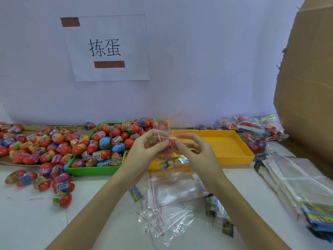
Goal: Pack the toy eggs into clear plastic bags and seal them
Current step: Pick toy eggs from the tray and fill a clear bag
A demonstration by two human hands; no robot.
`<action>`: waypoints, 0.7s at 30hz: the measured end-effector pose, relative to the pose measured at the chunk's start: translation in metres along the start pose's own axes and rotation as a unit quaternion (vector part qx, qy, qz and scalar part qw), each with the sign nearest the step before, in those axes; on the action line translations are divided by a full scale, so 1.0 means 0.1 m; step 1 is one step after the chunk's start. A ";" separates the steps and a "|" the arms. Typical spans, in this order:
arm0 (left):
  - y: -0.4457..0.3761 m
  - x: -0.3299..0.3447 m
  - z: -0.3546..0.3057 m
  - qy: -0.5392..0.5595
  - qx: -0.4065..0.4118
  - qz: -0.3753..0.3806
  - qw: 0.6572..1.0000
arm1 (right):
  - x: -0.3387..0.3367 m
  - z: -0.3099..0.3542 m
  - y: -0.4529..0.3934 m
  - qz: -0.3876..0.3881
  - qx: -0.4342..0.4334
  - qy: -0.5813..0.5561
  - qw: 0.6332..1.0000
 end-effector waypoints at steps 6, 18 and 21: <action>-0.06 -0.16 -0.13 -0.137 0.080 -0.068 0.985 | -0.06 -0.04 -0.04 -0.053 0.021 -0.025 0.998; -0.05 -0.32 0.05 -0.584 0.084 0.046 0.806 | -0.11 -0.10 -0.08 -0.100 0.014 0.026 0.995; -0.05 -0.35 0.05 -0.552 0.079 0.014 0.830 | -0.08 -0.08 -0.08 -0.083 0.005 0.052 0.995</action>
Point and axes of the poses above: each hand's wrist, its own y-axis away from the middle knuckle, its own x-axis out of the palm, z = x × y, the point moved 3 cm from there along -y, towards the middle knuckle, and after that the axes turned 5 degrees about x, right-handed, at the moved point
